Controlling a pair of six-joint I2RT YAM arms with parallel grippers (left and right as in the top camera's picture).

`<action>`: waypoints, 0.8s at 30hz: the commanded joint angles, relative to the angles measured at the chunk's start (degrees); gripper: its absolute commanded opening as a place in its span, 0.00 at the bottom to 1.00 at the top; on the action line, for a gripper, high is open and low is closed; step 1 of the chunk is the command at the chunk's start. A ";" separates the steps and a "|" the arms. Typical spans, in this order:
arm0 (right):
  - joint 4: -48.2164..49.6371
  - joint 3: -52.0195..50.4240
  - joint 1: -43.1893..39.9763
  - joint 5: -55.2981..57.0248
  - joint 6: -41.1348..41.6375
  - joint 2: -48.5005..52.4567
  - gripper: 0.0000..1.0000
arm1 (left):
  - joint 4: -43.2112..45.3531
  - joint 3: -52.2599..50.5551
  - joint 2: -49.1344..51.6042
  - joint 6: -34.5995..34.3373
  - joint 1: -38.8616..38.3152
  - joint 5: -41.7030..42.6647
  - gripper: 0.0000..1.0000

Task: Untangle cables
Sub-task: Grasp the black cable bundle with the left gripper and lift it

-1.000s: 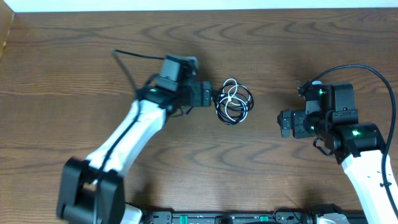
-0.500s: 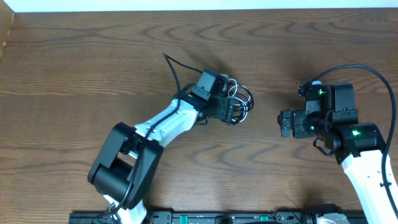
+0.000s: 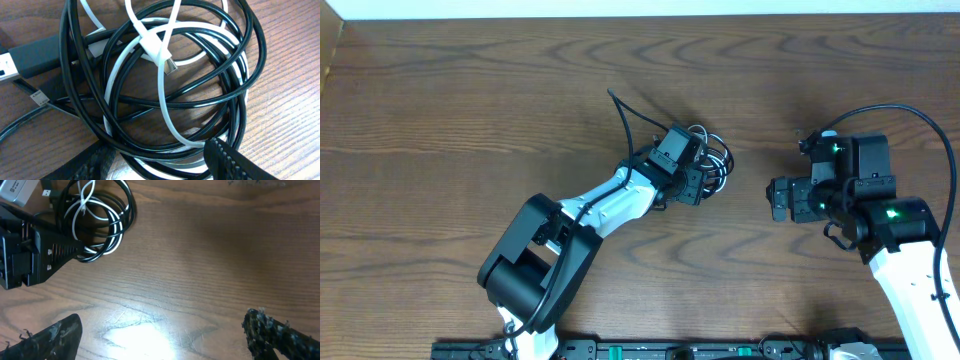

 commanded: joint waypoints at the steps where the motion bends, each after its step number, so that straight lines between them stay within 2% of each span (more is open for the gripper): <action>1: -0.33 0.98 0.13 -0.35 0.37 -0.09 0.99 | 0.26 0.81 0.39 -0.15 0.07 -0.76 0.63; 3: -0.39 0.98 0.13 -0.33 0.37 -0.09 0.99 | 1.18 0.81 0.39 -0.15 0.07 -0.81 0.70; 5: -0.44 0.98 0.13 -0.33 0.37 -0.09 0.99 | 2.58 0.81 0.39 -0.17 0.07 -1.14 0.71; 13: -0.92 0.98 0.13 -0.33 0.37 -0.09 0.99 | 4.70 0.81 0.61 -2.84 0.04 -8.09 0.71; 20: -0.90 0.98 0.13 -0.33 0.37 -0.09 0.99 | 4.74 0.81 2.45 -4.90 -0.55 -8.04 0.71; 22: -0.92 0.98 0.13 -0.33 0.37 -0.09 0.99 | 4.74 0.81 2.45 -4.87 -0.63 -8.04 0.66; 24: -0.92 0.98 0.13 -0.33 0.37 -0.09 0.99 | 4.74 0.81 2.38 -4.90 -0.74 -8.00 0.54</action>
